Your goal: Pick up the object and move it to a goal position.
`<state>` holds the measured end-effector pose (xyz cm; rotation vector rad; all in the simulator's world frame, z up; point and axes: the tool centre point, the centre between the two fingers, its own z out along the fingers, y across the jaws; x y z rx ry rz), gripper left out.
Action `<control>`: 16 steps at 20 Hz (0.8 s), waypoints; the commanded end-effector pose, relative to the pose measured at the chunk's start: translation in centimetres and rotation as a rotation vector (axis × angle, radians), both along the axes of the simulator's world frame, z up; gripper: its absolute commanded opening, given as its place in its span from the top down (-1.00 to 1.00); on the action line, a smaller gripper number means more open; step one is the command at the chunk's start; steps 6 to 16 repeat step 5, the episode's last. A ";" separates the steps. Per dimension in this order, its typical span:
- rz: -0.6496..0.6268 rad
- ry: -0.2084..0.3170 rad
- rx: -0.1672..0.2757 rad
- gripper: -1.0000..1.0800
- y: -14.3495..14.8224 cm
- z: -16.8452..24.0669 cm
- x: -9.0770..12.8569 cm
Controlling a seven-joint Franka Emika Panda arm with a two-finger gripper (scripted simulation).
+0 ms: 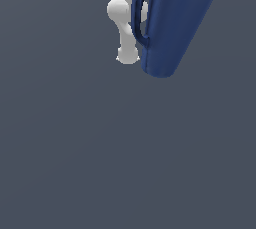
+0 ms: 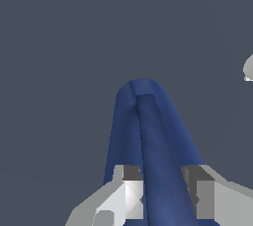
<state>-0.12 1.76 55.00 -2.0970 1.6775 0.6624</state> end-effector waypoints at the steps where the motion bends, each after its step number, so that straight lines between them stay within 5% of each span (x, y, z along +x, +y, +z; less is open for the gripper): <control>1: 0.000 -0.001 0.000 1.00 0.3 0.6 -0.1; 16: 0.000 -0.002 0.001 1.00 0.3 0.9 -0.1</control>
